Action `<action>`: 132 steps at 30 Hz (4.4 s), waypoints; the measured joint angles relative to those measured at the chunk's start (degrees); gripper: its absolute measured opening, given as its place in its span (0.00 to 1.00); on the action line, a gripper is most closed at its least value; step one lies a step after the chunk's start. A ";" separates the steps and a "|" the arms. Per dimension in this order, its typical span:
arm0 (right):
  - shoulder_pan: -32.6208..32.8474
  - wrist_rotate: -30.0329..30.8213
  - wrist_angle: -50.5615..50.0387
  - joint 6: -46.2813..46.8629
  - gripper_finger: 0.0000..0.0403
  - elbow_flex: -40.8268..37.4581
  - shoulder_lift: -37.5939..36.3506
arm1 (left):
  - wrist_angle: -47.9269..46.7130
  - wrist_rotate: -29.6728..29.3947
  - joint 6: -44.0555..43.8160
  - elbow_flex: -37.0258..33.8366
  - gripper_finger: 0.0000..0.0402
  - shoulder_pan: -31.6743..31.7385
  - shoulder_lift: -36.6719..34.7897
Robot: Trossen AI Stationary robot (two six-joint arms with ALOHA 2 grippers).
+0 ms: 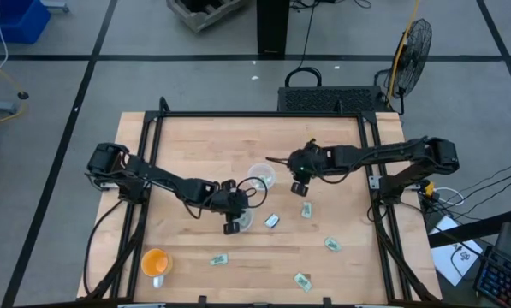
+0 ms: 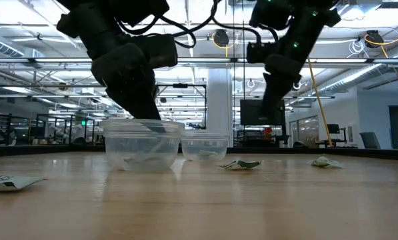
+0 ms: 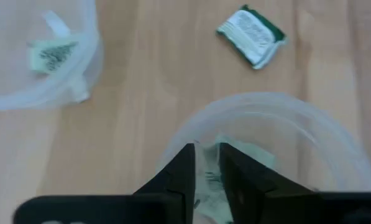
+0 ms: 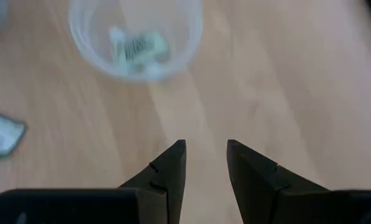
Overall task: Pick and place Stevia / Truvia into bins
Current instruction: Put the stevia packet into the bottom transparent container, then put the stevia packet into the top transparent container
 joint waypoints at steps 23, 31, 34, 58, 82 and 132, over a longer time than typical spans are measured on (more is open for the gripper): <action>1.25 -9.90 -5.91 13.86 0.27 -7.41 0.00 | -0.52 -2.54 1.35 1.20 0.35 -1.53 -16.67; 1.60 -20.01 -0.90 23.37 0.27 -13.81 0.00 | -0.06 -5.78 6.04 1.20 0.35 -1.51 -18.02; 1.63 -24.58 5.04 24.38 0.27 -16.52 0.00 | 0.13 -6.18 8.67 1.20 0.35 -1.18 -17.79; 2.33 -26.42 10.96 23.91 0.27 -17.83 0.00 | 3.56 -6.24 14.24 1.20 0.35 3.37 -17.77; 3.55 -27.84 14.97 30.24 0.27 -18.44 0.00 | 3.48 -5.17 12.73 1.18 0.35 3.37 -17.77; 1.62 -30.94 19.70 21.59 0.00 -20.91 0.07 | 2.43 -5.23 14.05 1.16 0.35 3.37 -17.77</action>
